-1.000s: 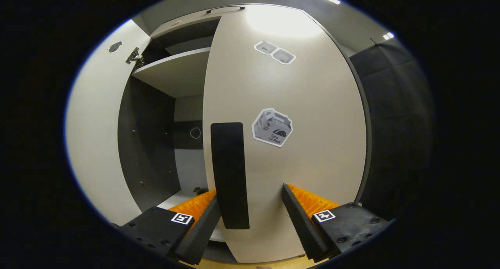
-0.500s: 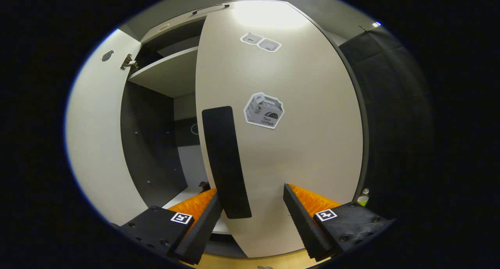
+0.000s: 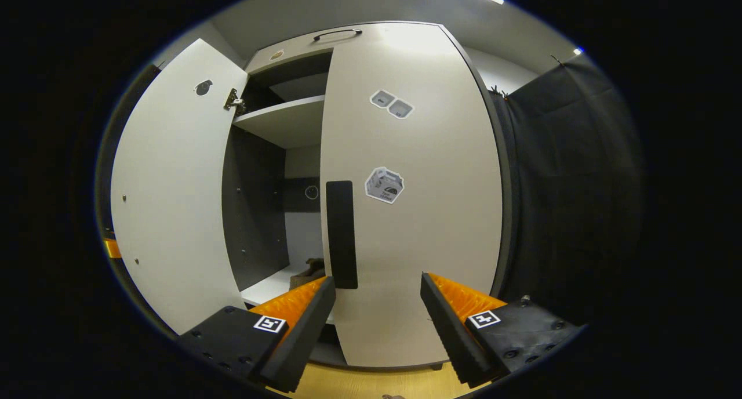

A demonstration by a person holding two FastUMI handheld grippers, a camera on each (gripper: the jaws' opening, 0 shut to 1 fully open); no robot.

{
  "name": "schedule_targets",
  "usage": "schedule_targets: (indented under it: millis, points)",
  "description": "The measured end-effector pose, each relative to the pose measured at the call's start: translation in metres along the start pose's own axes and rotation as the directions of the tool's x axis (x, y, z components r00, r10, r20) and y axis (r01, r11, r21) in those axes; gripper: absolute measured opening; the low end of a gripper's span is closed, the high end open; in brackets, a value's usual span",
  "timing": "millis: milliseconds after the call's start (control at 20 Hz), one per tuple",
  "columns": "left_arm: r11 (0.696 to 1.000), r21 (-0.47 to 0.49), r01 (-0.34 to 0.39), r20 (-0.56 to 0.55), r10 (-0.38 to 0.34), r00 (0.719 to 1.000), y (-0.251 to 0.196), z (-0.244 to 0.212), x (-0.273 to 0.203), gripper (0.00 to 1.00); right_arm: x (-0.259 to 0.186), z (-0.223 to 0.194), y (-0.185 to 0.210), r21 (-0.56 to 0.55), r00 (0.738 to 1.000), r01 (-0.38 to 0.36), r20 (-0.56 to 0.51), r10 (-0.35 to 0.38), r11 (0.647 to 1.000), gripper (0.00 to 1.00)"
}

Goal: Grab one shoe with the right hand and put it into the shoe cabinet, grab the other shoe with the left hand and put it into the shoe cabinet; then close the right door with the right hand and the left door with the left hand.

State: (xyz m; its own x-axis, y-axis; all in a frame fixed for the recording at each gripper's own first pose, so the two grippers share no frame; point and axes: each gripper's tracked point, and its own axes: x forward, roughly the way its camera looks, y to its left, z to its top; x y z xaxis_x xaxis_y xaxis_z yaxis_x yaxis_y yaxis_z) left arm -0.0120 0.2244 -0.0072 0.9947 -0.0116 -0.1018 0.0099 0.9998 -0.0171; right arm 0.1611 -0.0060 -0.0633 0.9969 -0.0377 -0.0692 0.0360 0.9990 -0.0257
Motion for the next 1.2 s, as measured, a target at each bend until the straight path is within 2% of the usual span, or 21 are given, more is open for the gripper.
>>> schedule_targets:
  millis: [300,500,700,950,1200]
  points:
    - [1.0,0.029,-0.001,0.047,-0.001,0.999,-0.018,0.022,0.038,0.93,-0.023,-0.005,-0.008,-0.082,0.999,-0.033,-0.016,0.031,0.996,0.98]
    - [1.0,-0.006,0.023,0.049,-0.022,0.999,-0.028,0.025,0.06,0.93,-0.039,-0.009,-0.032,-0.111,0.999,-0.023,-0.04,0.018,0.994,0.98]
    - [0.997,-0.05,0.054,0.051,-0.052,0.997,-0.058,0.018,0.067,0.93,-0.046,-0.013,-0.051,-0.112,0.998,-0.019,-0.064,0.011,0.993,0.98]
    - [0.995,0.091,0.031,0.047,-0.035,0.998,-0.09,0.021,0.096,0.93,-0.054,-0.015,-0.073,-0.099,0.997,-0.009,-0.082,0.0,0.995,0.98]
    - [0.996,0.085,0.002,0.052,-0.006,0.999,-0.124,0.02,0.134,0.94,-0.062,-0.009,-0.102,-0.081,0.997,0.026,-0.074,-0.032,0.996,0.98]
